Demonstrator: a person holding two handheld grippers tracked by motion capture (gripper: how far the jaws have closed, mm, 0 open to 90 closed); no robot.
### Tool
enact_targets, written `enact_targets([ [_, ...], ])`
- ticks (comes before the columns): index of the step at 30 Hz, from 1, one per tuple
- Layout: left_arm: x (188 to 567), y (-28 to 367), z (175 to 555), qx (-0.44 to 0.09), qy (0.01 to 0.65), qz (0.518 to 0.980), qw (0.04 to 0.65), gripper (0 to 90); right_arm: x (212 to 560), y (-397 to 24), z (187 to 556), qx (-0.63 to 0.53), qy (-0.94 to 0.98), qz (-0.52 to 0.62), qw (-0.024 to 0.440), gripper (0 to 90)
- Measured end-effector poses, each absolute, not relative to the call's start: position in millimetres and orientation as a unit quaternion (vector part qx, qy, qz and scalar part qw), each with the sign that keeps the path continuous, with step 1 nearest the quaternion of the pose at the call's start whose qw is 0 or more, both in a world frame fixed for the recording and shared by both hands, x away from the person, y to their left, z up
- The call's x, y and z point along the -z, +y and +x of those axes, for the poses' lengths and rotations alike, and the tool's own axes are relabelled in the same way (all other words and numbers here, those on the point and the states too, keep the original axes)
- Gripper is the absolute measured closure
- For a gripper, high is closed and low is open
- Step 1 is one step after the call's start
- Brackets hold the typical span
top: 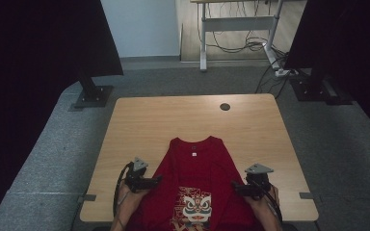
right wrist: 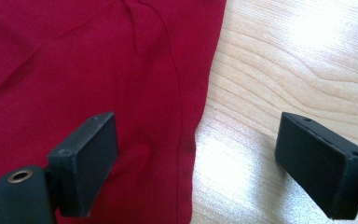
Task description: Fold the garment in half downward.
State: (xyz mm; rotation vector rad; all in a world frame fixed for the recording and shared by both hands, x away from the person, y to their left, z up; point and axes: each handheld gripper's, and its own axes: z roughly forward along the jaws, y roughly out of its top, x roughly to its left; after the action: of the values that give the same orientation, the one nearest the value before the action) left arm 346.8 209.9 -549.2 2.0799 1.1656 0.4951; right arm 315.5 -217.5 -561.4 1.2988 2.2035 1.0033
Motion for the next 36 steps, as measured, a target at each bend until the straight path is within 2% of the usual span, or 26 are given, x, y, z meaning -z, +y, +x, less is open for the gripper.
enact_targets([
  [4, 520.3, 184.1, 347.9, -0.215, 0.427, 0.799, 0.364, 19.9, 561.4, -217.3, 315.5, -0.358, 0.786, 0.464, 0.196, 12.9],
  [7, 518.1, 180.9, 348.3, -0.215, 0.426, 0.799, 0.366, 20.0, 561.4, -217.3, 315.5, -0.358, 0.786, 0.464, 0.196, 12.9],
  [9, 509.9, 154.7, 353.0, -0.208, 0.413, 0.806, 0.37, 20.0, 561.4, -217.3, 315.5, -0.358, 0.786, 0.464, 0.196, 12.9],
  [11, 509.9, 154.7, 353.0, -0.208, 0.413, 0.806, 0.37, 20.1, 561.4, -217.3, 315.5, -0.358, 0.786, 0.464, 0.196, 12.9],
  [12, 514.4, 131.1, 358.7, -0.207, 0.408, 0.815, 0.355, 20.1, 561.4, -217.3, 315.5, -0.358, 0.786, 0.464, 0.196, 12.9],
  [14, 514.4, 131.1, 358.7, -0.207, 0.408, 0.815, 0.355, 21.7, 561.4, -217.3, 315.5, -0.358, 0.786, 0.464, 0.196, 12.9],
  [15, 526.8, 114.4, 366.8, -0.22, 0.41, 0.826, 0.318, 21.7, 561.4, -217.3, 315.5, -0.358, 0.786, 0.464, 0.196, 12.9],
  [16, 526.8, 114.4, 366.8, -0.22, 0.41, 0.826, 0.318, 31.4, 561.5, -217.4, 315.5, -0.358, 0.786, 0.464, 0.196, 12.9],
  [17, 532.9, 114.7, 369.3, -0.231, 0.409, 0.833, 0.293, 41.9, 561.4, -217.4, 315.5, -0.358, 0.786, 0.464, 0.196, 12.9],
  [18, 532.9, 114.7, 369.3, -0.231, 0.409, 0.833, 0.293, 45.9, 561.4, -217.4, 315.5, -0.358, 0.786, 0.464, 0.196, 12.9],
  [19, 533.3, 119.3, 368.9, -0.241, 0.408, 0.834, 0.282, 45.9, 561.4, -217.4, 315.5, -0.358, 0.786, 0.464, 0.196, 12.9],
  [20, 533.3, 119.3, 368.9, -0.241, 0.408, 0.834, 0.282, 53.6, 561.4, -217.4, 315.5, -0.358, 0.786, 0.464, 0.196, 12.9],
  [21, 533.3, 119.3, 368.9, -0.241, 0.408, 0.834, 0.282, 53.6, 561.4, -217.4, 315.5, -0.358, 0.786, 0.464, 0.196, 12.9],
  [22, 527.4, 140.1, 365.6, -0.266, 0.418, 0.825, 0.273, 53.6, 561.4, -217.4, 315.5, -0.358, 0.786, 0.464, 0.196, 12.9],
  [23, 527.4, 140.1, 365.6, -0.266, 0.418, 0.825, 0.273, 67.4, 561.4, -217.4, 315.5, -0.358, 0.786, 0.464, 0.196, 12.9],
  [26, 527.4, 140.1, 365.6, -0.266, 0.418, 0.825, 0.273, 67.4, 561.4, -217.4, 315.5, -0.358, 0.786, 0.464, 0.196, 12.9],
  [27, 535.3, 168.7, 367.4, -0.254, 0.436, 0.818, 0.277, 70.3, 561.4, -217.4, 315.6, -0.358, 0.786, 0.464, 0.196, 12.9],
  [32, 541.9, 172.3, 365.4, -0.26, 0.43, 0.813, 0.294, 69.6, 561.3, -217.6, 315.9, -0.359, 0.787, 0.463, 0.195, 12.8],
  [33, 542.4, 172.7, 365.3, -0.262, 0.427, 0.813, 0.296, 66.6, 558.1, -216.8, 319.7, -0.353, 0.789, 0.466, 0.189, 13.7],
  [36, 544.1, 176.3, 365.7, -0.259, 0.426, 0.811, 0.308, 65.7, 555.3, -214.8, 321.3, -0.353, 0.788, 0.465, 0.194, 13.6],
])
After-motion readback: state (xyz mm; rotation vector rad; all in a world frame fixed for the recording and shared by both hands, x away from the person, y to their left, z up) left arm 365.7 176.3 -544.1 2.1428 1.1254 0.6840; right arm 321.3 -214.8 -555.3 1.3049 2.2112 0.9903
